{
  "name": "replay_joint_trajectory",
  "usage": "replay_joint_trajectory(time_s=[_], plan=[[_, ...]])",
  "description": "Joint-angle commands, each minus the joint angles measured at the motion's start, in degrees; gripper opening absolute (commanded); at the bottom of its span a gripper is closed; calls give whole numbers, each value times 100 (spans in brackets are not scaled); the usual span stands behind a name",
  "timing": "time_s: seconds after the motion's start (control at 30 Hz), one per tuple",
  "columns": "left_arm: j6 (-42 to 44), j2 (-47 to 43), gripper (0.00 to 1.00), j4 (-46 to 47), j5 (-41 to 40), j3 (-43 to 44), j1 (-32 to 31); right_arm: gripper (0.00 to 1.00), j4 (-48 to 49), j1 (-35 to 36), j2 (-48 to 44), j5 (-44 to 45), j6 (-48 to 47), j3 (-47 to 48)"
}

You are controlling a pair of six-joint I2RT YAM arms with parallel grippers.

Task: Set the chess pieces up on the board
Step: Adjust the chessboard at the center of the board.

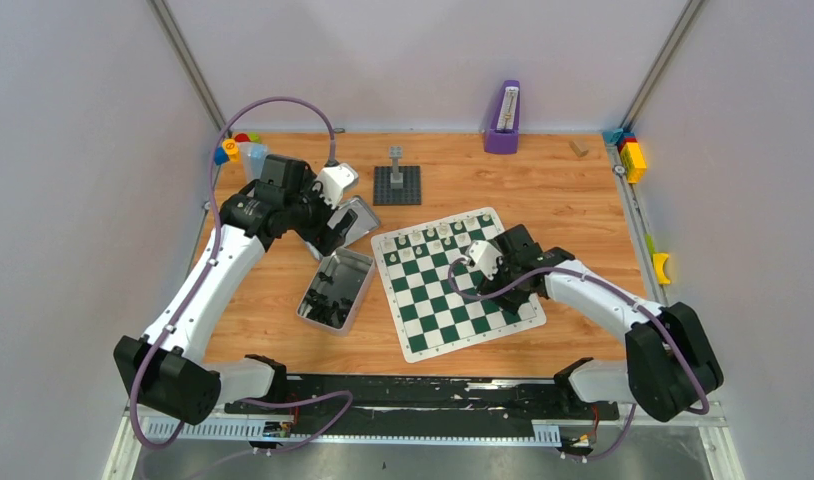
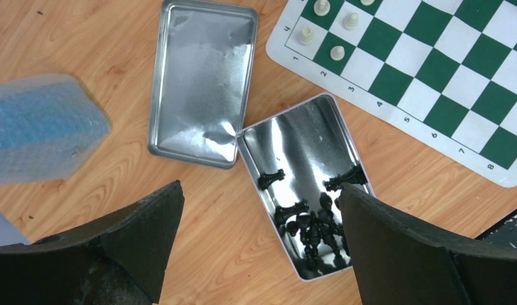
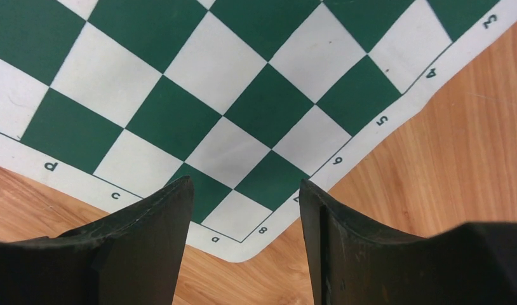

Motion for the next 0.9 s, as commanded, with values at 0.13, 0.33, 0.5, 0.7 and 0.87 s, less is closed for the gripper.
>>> replay_joint_trajectory(time_s=[0.13,0.33,0.5,0.7,0.87], plan=[[44,-158,100,179,34,-3,29,62,515,5,309,56,-228,-443],[93,-189,100,146,-33,-22,29,62,470,404,332,110,-117,-667],[83,-164,100,116,-65,18,29,62,249,946,402,106,167,-715],[95,-125,100,40,-92,119,29,62,-212,1334,583,-42,565,-539],[105,-115,100,7,-93,154,29,63,-489,1611,786,-259,824,-409]])
